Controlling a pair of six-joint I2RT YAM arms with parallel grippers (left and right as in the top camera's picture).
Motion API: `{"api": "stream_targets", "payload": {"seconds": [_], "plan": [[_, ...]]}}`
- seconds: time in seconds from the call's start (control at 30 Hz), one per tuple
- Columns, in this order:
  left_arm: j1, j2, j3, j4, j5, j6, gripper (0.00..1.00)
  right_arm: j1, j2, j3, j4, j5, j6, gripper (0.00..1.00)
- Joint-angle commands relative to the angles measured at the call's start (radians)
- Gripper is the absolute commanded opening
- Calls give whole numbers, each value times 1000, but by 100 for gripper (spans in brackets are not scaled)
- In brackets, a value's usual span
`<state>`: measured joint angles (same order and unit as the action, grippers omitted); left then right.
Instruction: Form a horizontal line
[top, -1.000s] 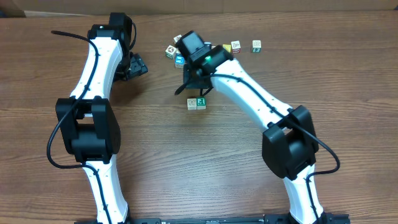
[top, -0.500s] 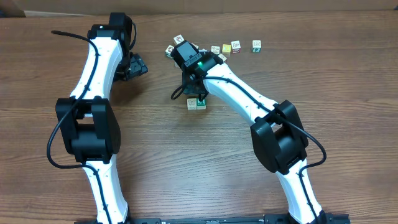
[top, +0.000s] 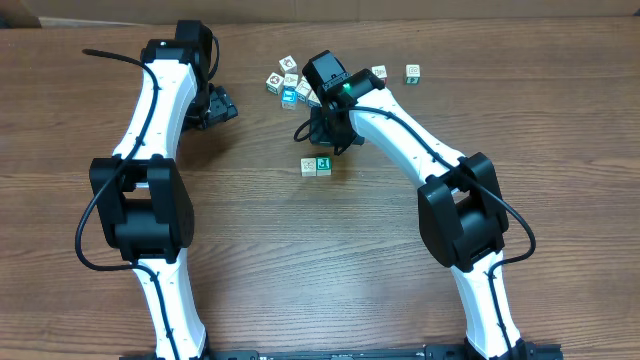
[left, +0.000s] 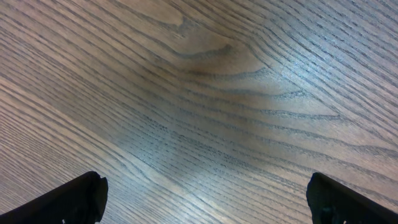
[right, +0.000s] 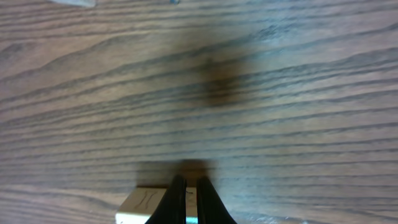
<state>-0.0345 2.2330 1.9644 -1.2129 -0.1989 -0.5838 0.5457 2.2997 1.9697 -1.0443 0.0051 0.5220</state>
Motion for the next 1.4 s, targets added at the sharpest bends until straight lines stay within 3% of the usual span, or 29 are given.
{"api": "stream_targets", "payload": {"seconds": [0.0,0.43,1.37], "plan": [[2,-21,21,-2,-10,5,100,14,1,-7,0,-26,-2,4],[2,-21,21,-2,-10,5,100,22,1,-68,67,-3,-2,4],[2,-21,21,-2,-10,4,100,20,-1,-39,36,19,-59,4]]}}
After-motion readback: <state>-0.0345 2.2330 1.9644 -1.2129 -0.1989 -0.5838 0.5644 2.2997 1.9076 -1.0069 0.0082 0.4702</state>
